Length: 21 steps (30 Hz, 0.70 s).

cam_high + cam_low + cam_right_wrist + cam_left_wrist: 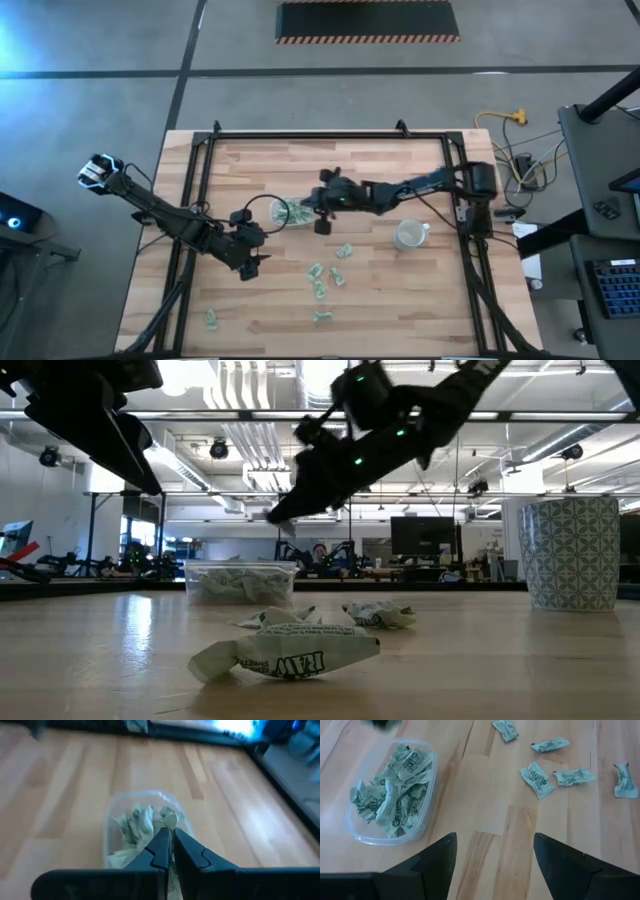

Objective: Pick and place Stevia / Truvia into bins
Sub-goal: Put the stevia packet into the transparent bin

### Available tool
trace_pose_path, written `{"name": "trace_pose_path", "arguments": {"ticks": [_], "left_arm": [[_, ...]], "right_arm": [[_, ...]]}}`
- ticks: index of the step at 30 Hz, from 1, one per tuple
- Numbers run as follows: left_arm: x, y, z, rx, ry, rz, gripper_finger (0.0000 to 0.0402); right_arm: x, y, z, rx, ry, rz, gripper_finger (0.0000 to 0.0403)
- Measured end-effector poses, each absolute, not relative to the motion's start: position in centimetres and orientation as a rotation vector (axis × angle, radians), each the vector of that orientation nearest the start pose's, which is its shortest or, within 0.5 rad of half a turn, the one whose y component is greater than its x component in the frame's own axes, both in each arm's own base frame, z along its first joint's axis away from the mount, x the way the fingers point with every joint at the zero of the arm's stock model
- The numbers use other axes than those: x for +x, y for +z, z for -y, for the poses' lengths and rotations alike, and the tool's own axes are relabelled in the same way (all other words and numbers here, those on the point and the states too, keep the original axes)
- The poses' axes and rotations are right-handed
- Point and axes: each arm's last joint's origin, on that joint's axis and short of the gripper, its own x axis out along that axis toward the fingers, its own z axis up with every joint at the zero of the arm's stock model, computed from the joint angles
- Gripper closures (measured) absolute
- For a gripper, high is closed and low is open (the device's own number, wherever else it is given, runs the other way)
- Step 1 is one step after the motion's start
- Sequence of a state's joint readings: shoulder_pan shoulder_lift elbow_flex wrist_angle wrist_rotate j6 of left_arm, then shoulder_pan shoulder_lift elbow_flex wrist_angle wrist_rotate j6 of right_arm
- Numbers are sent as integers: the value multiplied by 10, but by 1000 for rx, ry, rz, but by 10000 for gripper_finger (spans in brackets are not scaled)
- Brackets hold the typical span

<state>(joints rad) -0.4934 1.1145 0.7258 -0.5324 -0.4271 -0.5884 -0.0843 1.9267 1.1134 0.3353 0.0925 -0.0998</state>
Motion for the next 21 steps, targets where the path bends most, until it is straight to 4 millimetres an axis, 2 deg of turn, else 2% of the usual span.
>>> {"name": "trace_pose_path", "arguments": {"ticks": [4, 8, 16, 21], "left_arm": [[191, 228, 89, -146, 179, -802, 155], [191, 228, 89, -146, 178, -803, 155], [190, 227, 89, -140, 179, -808, 155], [189, 224, 88, -137, 180, -814, 155]], "right_arm": [[431, 159, 46, -90, -155, -593, 392], [444, 151, 53, -69, -166, -688, 392], [450, 146, 57, -65, -152, -728, 387], [449, 144, 56, -65, -107, -745, 341]]}}
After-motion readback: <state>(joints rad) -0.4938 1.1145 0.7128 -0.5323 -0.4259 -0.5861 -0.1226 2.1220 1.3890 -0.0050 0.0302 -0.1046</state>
